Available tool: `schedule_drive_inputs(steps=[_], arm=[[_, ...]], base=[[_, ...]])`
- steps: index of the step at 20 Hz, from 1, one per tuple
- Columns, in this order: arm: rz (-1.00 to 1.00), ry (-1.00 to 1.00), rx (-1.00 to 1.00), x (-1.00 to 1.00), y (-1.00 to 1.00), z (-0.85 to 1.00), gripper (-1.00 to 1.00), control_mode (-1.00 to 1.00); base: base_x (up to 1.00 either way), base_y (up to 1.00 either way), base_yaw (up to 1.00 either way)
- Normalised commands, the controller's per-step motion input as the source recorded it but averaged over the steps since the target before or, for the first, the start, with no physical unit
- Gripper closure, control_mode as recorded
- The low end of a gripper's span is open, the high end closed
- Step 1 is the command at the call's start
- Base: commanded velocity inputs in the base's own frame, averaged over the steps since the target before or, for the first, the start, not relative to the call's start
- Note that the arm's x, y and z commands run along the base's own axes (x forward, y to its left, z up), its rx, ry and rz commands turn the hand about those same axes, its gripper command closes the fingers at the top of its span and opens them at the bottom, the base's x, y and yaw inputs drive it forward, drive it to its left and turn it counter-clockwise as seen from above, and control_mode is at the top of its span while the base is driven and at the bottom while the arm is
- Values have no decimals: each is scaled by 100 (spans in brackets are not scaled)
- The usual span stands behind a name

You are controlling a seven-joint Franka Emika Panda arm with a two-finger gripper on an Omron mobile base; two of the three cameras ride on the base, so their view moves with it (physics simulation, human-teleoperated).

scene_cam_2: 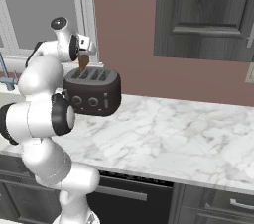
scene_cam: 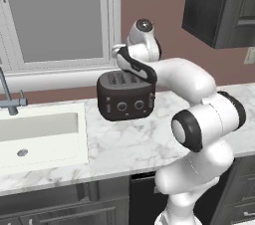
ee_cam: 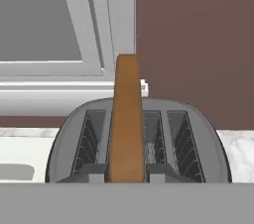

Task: Start the toaster. Once the lever pops up, take the bread to the plate on the dining counter.

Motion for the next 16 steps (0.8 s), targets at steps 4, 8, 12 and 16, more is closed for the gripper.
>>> schedule_drive_inputs(steps=[4,8,12,16], arm=[[0,-9,0,-100,-64,52,100,-100],[0,-9,0,-100,-73,41,100,-100],[0,-4,0,-100,-50,26,100,-100],[0,-1,0,-100,-28,17,100,-100]], base=[[0,0,0],[0,0,0],[0,0,0],[0,0,0]])
